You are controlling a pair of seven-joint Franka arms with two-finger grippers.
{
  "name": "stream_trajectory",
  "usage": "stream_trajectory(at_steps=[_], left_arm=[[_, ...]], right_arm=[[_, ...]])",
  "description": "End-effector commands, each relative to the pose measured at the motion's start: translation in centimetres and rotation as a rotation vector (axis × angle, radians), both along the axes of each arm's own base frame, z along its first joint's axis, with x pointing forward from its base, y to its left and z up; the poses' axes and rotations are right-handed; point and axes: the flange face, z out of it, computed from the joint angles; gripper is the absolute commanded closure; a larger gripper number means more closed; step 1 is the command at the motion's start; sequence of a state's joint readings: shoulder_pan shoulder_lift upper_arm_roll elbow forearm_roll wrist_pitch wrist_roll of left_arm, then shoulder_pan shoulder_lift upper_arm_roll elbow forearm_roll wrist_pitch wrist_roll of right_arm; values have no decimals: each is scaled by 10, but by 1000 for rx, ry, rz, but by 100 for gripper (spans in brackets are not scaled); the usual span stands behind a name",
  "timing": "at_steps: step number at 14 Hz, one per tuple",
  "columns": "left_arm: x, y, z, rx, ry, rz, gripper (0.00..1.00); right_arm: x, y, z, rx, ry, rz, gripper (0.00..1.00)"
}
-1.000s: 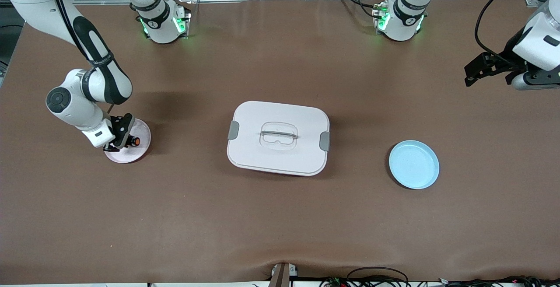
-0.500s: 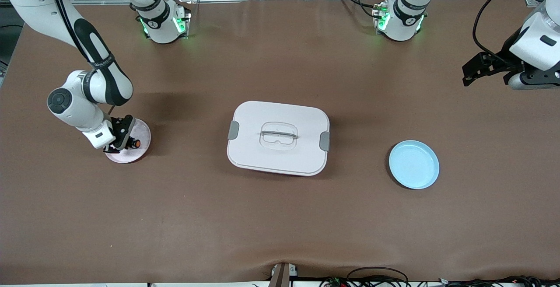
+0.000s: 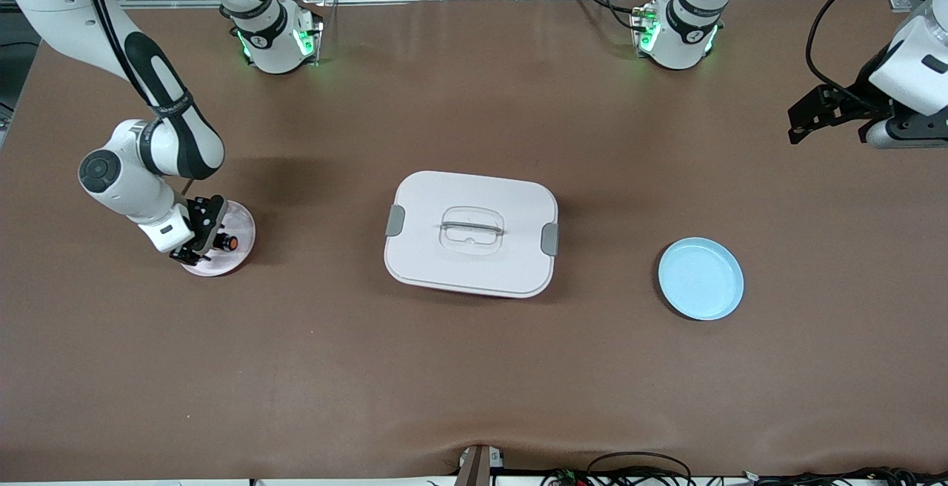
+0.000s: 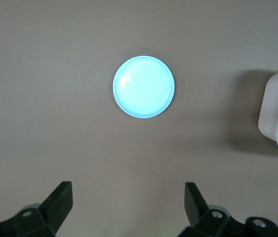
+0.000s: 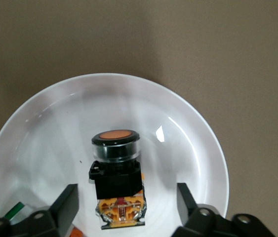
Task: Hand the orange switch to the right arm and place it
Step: 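Open the right gripper to release the switch on the plate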
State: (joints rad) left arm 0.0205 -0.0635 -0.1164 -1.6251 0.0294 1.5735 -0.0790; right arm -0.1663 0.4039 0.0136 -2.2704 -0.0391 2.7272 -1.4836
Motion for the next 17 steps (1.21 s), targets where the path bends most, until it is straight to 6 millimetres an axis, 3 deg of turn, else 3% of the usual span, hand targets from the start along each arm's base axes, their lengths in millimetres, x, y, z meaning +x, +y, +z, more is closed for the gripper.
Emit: stream_trajectory(at_steps=[1, 7, 11, 17], left_arm=[[-6, 8, 8, -15, -3, -5, 0], [-7, 7, 10, -17, -3, 0, 0], [-8, 4, 11, -16, -2, 5, 0], [-8, 3, 10, -16, 3, 3, 0]], right_arm=[[7, -4, 8, -3, -13, 12, 0], [13, -2, 54, 1, 54, -5, 0], [7, 12, 74, 11, 146, -94, 0], [6, 23, 106, -13, 188, -395, 0]])
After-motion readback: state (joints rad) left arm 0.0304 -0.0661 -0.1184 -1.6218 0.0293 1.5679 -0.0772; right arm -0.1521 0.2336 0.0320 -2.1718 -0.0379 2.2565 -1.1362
